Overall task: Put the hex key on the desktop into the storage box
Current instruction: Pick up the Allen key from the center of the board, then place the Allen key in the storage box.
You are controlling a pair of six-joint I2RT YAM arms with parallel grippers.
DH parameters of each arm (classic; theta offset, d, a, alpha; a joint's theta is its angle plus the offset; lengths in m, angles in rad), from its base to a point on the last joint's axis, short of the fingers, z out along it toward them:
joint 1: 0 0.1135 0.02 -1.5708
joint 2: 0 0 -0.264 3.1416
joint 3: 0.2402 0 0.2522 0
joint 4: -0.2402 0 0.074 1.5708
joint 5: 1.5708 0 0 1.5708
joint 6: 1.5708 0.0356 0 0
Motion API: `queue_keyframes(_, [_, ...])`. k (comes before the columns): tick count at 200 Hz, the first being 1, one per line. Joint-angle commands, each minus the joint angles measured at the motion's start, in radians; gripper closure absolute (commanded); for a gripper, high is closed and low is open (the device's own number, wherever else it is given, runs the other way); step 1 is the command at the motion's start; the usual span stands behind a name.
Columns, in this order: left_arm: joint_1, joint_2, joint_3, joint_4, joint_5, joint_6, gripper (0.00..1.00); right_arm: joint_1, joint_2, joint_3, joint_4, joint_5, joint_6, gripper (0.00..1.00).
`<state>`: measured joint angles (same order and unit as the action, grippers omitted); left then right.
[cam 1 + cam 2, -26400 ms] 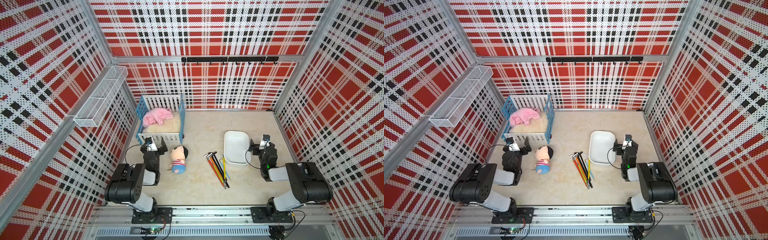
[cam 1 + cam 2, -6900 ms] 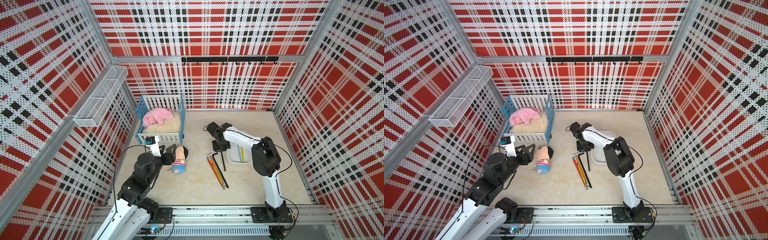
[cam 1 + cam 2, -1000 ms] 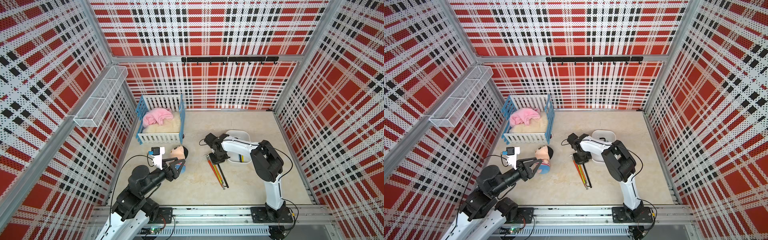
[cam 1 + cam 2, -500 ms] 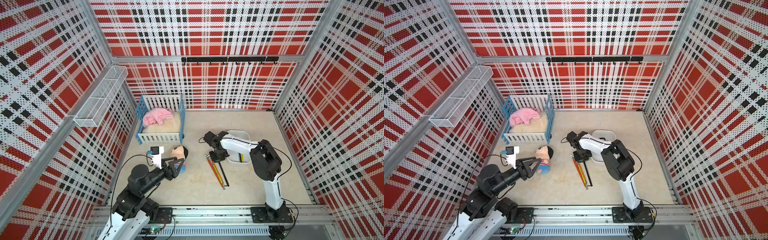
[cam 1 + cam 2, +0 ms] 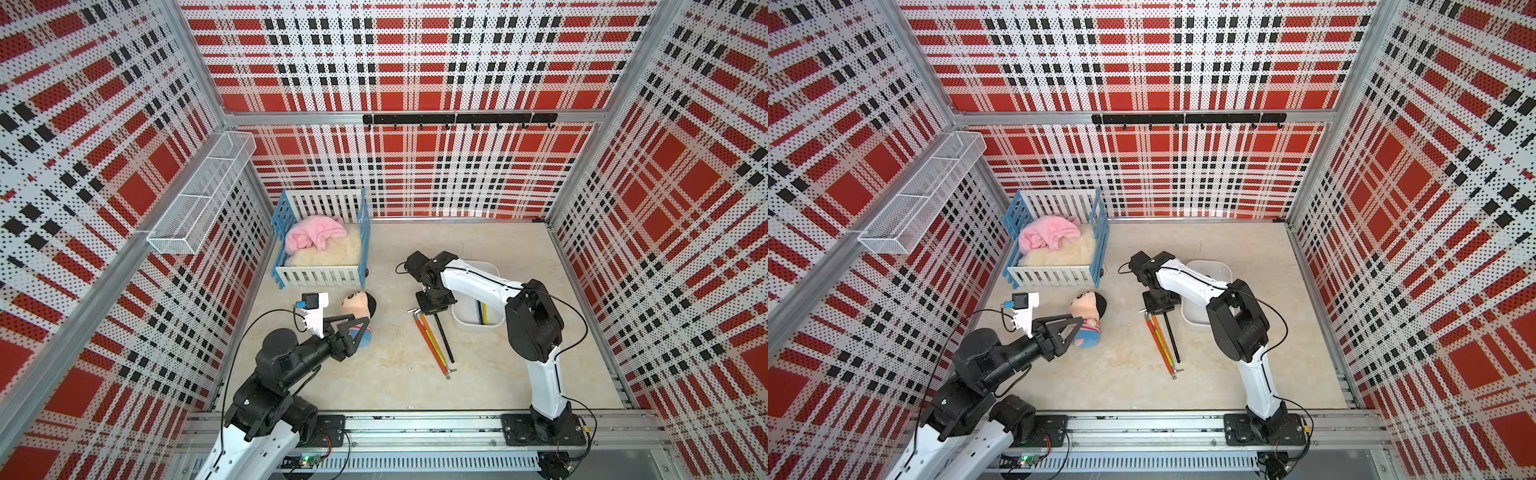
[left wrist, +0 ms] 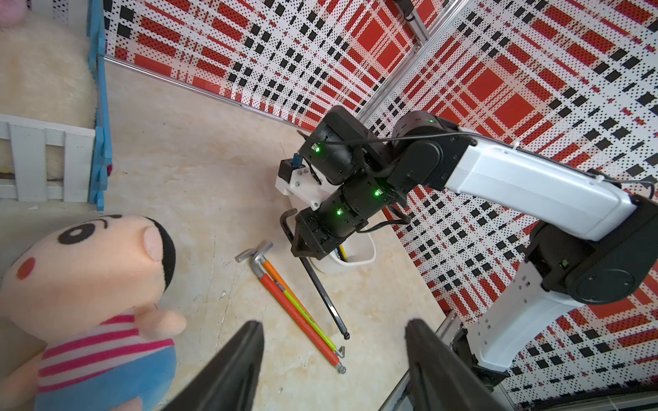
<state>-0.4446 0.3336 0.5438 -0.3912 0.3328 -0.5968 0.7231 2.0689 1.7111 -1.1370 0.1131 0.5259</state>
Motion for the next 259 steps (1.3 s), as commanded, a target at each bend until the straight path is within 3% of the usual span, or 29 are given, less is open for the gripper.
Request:
queue_keyframes(1, [0.006, 0.004, 0.004, 0.018, 0.008, 0.017, 0.31, -0.025, -0.060, 0.060, -0.058, 0.030, 0.013, 1.00])
queue_keyframes(56, [0.006, 0.003, 0.004, 0.018, 0.009, 0.014, 0.31, -0.181, -0.123, 0.153, -0.104, 0.040, -0.027, 1.00])
queue_keyframes(91, [0.005, 0.005, 0.005, 0.018, 0.006, 0.016, 0.31, -0.299, -0.141, 0.126, -0.070, 0.033, -0.060, 1.00])
queue_keyframes(133, [0.005, 0.002, 0.005, 0.017, 0.002, 0.015, 0.31, -0.392, -0.068, 0.166, -0.043, 0.029, -0.120, 1.00])
queue_keyframes(259, [0.011, 0.004, 0.007, 0.018, -0.006, 0.017, 0.31, -0.407, 0.015, 0.109, 0.081, 0.042, -0.293, 1.00])
